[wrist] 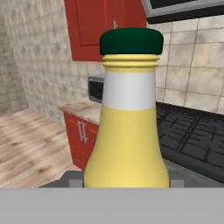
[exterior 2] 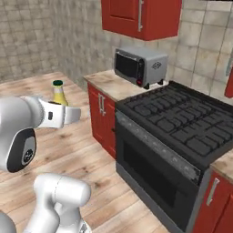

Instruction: Move the mustard and ketchup from the cabinet to the dining counter.

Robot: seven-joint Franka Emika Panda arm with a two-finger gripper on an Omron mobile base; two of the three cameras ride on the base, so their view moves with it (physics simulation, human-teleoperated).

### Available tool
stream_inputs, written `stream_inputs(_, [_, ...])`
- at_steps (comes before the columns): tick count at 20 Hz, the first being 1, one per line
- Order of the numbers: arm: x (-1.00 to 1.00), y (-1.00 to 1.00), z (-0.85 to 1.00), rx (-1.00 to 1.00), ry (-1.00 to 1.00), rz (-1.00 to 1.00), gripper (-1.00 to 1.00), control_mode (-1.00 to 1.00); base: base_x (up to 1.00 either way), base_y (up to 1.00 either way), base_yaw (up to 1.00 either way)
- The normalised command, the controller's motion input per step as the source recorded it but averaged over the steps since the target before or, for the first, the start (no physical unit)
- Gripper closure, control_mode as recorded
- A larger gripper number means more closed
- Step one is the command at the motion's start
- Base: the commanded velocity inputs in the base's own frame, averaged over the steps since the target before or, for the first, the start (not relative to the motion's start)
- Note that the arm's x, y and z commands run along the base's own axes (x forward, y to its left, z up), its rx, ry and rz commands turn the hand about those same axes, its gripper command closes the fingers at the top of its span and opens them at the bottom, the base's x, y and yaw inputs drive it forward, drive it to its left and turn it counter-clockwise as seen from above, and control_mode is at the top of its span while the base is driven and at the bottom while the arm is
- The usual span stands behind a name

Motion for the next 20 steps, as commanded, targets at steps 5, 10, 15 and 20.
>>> stream_inputs(5, [0.0,0.0,0.0,0.0,0.0,0.0,1.0,1.0,0.09,0.36,0.81])
stream_inputs(10, [0.0,0.0,0.0,0.0,0.0,0.0,1.0,1.0,0.64,0.24,0.69])
stream_inputs(15, [0.0,0.0,0.0,0.0,0.0,0.0,1.0,1.0,1.0,0.05,0.27])
stream_inputs(20, [0.0,0.0,0.0,0.0,0.0,0.0,1.0,1.0,1.0,0.11,0.05])
